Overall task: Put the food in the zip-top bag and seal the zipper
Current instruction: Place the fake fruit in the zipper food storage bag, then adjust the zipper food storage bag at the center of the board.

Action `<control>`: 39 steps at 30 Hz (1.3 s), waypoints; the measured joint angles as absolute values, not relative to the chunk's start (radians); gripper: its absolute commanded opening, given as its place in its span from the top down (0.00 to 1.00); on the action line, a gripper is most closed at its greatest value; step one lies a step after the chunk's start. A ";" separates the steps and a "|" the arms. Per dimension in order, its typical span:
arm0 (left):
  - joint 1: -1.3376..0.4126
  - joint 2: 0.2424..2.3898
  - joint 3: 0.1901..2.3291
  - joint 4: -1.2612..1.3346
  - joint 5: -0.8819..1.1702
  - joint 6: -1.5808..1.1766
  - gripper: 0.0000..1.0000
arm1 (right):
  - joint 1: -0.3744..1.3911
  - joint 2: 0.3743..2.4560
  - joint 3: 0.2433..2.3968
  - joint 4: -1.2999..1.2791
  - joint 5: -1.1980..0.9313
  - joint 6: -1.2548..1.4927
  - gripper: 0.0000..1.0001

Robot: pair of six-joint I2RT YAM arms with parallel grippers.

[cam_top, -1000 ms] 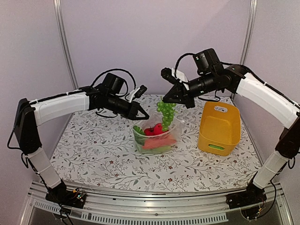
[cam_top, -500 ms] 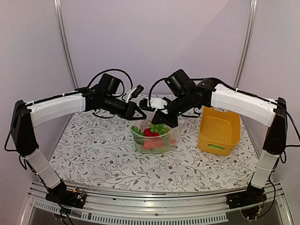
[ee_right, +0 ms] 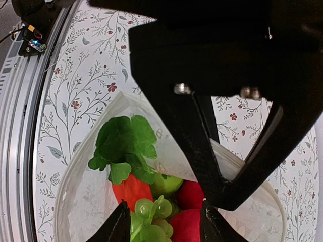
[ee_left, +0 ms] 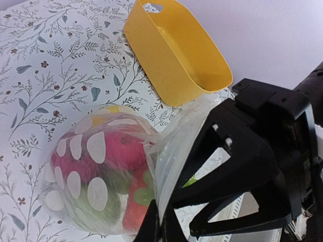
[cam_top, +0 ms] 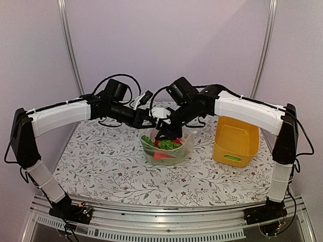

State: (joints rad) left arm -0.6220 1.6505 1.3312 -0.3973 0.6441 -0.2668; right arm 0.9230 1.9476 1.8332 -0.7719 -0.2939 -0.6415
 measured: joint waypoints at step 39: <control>-0.638 1.612 1.433 -0.680 0.405 -0.188 0.99 | 1.000 1.779 1.662 -0.811 -0.245 -0.651 1.00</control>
